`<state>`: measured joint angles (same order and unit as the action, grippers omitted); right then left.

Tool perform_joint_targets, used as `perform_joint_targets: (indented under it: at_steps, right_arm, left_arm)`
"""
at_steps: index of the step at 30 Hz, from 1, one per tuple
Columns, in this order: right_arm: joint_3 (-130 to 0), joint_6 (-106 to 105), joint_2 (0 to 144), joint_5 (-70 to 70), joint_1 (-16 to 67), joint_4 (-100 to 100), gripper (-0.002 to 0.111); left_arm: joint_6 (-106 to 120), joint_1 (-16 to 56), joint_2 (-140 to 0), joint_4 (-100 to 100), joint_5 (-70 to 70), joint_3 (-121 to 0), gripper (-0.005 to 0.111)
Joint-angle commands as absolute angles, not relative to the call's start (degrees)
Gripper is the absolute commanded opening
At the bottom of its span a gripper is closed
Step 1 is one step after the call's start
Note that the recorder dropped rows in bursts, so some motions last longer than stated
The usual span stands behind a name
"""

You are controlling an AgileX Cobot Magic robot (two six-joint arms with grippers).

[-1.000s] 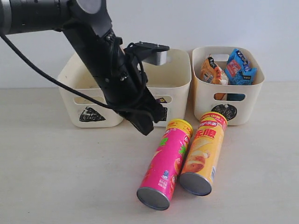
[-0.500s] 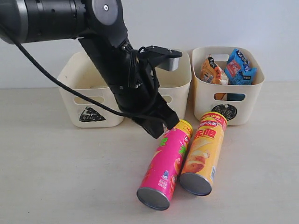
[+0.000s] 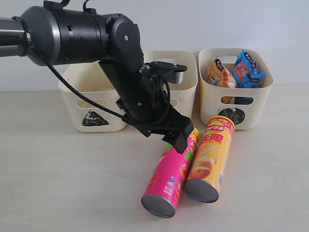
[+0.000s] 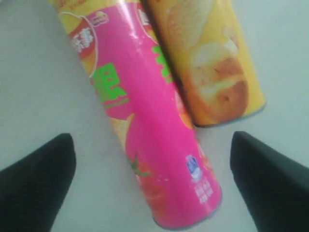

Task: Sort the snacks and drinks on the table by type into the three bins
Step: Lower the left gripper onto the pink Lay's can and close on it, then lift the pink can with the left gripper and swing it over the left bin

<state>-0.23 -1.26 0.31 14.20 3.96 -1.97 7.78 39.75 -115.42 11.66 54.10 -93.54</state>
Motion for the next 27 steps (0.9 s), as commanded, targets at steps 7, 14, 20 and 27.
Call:
perform_joint_targets:
  at_steps: [7,14,20,27]
  right_arm:
    - [0.0,-1.4,0.0,13.5,4.0,-2.0,0.000]
    - [0.0,-1.4,0.0,13.5,4.0,-2.0,0.000]
    - [0.0,-1.4,0.0,13.5,4.0,-2.0,0.000]
    - [0.0,-1.4,0.0,13.5,4.0,-2.0,0.000]
  left_arm:
    - [3.2,40.0,-119.8,8.3,47.8,-93.2,0.081]
    - [3.2,40.0,-122.4,8.3,47.1,-93.2,0.081]
    - [3.2,40.0,-123.8,8.3,45.2,-93.2,0.081]
    - [3.2,40.0,-124.9,7.6,43.1,-93.2,0.081]
